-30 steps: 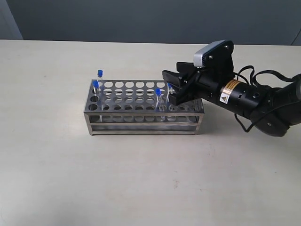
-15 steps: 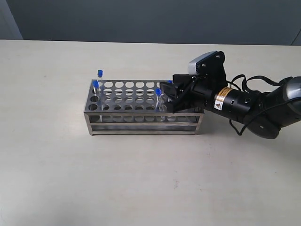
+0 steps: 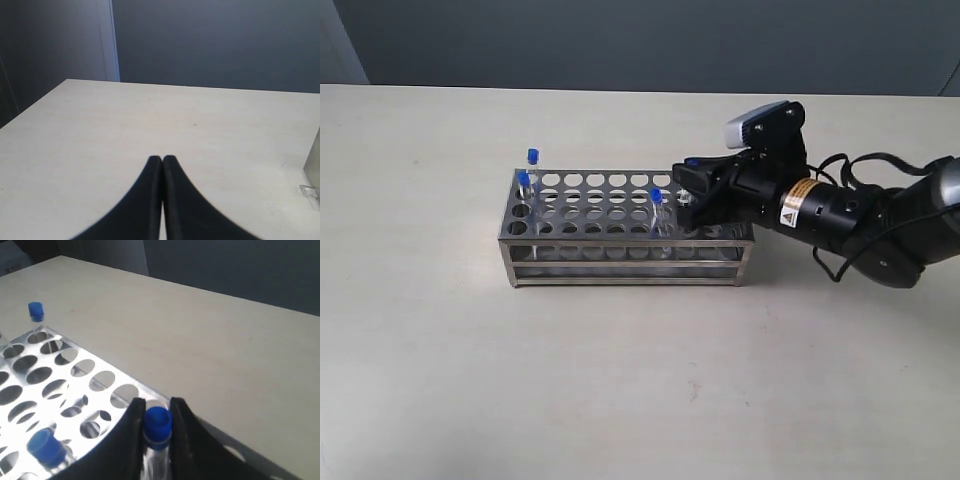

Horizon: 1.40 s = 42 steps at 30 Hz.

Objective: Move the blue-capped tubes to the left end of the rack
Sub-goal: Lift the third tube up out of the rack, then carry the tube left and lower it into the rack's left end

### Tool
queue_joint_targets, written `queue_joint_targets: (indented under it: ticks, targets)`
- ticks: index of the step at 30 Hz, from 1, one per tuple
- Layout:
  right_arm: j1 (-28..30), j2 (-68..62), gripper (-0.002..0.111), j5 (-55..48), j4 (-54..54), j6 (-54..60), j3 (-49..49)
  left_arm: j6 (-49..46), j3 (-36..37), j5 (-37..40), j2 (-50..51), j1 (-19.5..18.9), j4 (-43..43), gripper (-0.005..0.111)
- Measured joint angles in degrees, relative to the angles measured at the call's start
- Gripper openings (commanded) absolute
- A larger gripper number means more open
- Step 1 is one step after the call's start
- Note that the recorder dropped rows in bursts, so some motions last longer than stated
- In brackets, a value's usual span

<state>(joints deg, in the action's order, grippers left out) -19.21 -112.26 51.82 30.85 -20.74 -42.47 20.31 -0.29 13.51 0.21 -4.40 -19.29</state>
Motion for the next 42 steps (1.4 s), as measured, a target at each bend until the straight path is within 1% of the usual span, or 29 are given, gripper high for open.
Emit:
queue_joint_targets:
  ticks: [7, 10, 12, 15, 18, 20, 23, 27, 36, 41, 42]
  targets:
    - [0.0, 13.9, 0.0, -5.5, 2.0, -0.2, -1.4, 0.0, 0.0, 0.0, 0.0, 0.0, 0.0, 0.0]
    - [-0.7, 18.5, 0.0, -8.4, 4.1, -1.3, -4.1, 0.0, 0.0, 0.0, 0.0, 0.0, 0.0, 0.0]
    - [-2.7, 19.5, 0.0, -9.4, 7.6, -4.8, -8.0, 0.0, 0.0, 0.0, 0.0, 0.0, 0.0, 0.0]
    - [-6.0, 17.3, 0.0, -10.0, 11.9, -9.1, -11.8, 0.0, 0.0, 0.0, 0.0, 0.0, 0.0, 0.0]
    - [-11.6, 11.3, 0.0, -10.8, 15.8, -11.6, -16.2, 0.0, 0.0, 0.0, 0.0, 0.0, 0.0, 0.0]
    - [-14.4, 7.6, 0.0, -11.0, 16.5, -11.9, -18.4, 0.0, 0.0, 0.0, 0.0, 0.0, 0.0, 0.0]
    - [-16.5, 2.8, 0.0, -11.1, 16.6, -12.3, -21.4, 0.0, 0.0, 0.0, 0.0, 0.0, 0.0, 0.0]
    - [-17.7, -1.0, 0.0, -11.1, 16.6, -13.2, -23.9, 0.0, 0.0, 0.0, 0.0, 0.0, 0.0, 0.0]
    - [-18.0, -6.0, 0.0, -11.9, 17.2, -13.8, -27.9, 0.0, 0.0, 0.0, 0.0, 0.0, 0.0, 0.0]
    - [-18.0, -8.4, 0.0, -13.3, 18.7, -15.2, -28.7, 0.0, 0.0, 0.0, 0.0, 0.0, 0.0, 0.0]
    - [-18.0, -8.6, 0.002, -13.6, 19.0, -15.2, -28.7, 0.0, 0.0, 0.0, 0.0, 0.0, 0.0, 0.0]
